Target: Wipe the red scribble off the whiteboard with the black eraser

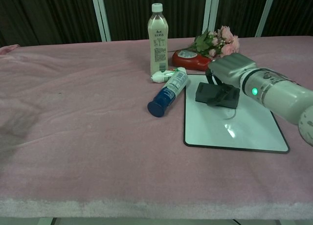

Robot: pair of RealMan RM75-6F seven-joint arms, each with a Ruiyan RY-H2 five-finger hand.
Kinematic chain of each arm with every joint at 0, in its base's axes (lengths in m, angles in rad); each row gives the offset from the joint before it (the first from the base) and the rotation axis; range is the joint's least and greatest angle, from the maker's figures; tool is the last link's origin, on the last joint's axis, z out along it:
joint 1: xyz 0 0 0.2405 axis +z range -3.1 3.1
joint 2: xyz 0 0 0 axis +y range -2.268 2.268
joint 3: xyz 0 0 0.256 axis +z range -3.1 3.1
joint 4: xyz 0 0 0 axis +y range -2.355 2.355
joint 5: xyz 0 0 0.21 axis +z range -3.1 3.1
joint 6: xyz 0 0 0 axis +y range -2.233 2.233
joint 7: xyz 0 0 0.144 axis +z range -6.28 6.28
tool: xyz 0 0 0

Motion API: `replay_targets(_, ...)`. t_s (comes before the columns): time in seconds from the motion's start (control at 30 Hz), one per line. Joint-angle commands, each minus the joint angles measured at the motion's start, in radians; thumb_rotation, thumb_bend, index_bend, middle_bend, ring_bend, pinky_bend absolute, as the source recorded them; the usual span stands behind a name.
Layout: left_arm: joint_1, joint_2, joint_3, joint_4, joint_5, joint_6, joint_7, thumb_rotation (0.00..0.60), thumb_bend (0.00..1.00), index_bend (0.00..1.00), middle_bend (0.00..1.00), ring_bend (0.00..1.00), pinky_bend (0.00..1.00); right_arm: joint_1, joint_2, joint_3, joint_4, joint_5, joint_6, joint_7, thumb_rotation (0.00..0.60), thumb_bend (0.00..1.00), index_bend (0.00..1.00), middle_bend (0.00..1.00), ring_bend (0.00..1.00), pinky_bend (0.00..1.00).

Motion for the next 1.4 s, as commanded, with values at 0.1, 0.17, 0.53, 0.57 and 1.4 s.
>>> replay_targets(0.1,0.000,-0.001,0.002,-0.003,0.005,0.001,0.004,0.600,0.39,0.00,0.06,0.04,0.12,-0.085,0.118,-0.113,-0.185,-0.084,0.047,0.008,0.600,0.45,0.98,0.75,0.76,0.86)
replay_targets(0.17,0.001,-0.001,0.003,-0.004,0.008,0.004,0.005,0.600,0.39,0.00,0.06,0.04,0.12,-0.102,0.143,-0.145,-0.227,-0.115,0.063,0.002,0.600,0.45,0.98,0.75,0.76,0.86)
replay_targets(0.53,0.001,-0.001,0.006,-0.005,0.018,0.010,0.005,0.600,0.39,0.00,0.06,0.04,0.12,-0.156,0.209,-0.229,-0.333,-0.226,0.107,0.018,0.600,0.45,0.98,0.75,0.76,0.86)
replay_targets(0.57,0.001,-0.001,0.006,-0.005,0.017,0.011,0.005,0.600,0.39,0.00,0.06,0.04,0.12,-0.158,0.212,-0.230,-0.334,-0.232,0.110,0.021,0.600,0.45,0.98,0.75,0.76,0.86)
replay_targets(1.4,-0.007,-0.016,-0.002,-0.003,-0.014,-0.012,0.042,0.600,0.39,0.00,0.06,0.04,0.12,-0.069,0.086,-0.031,0.039,-0.037,-0.015,0.027,0.600,0.45,0.98,0.75,0.76,0.86)
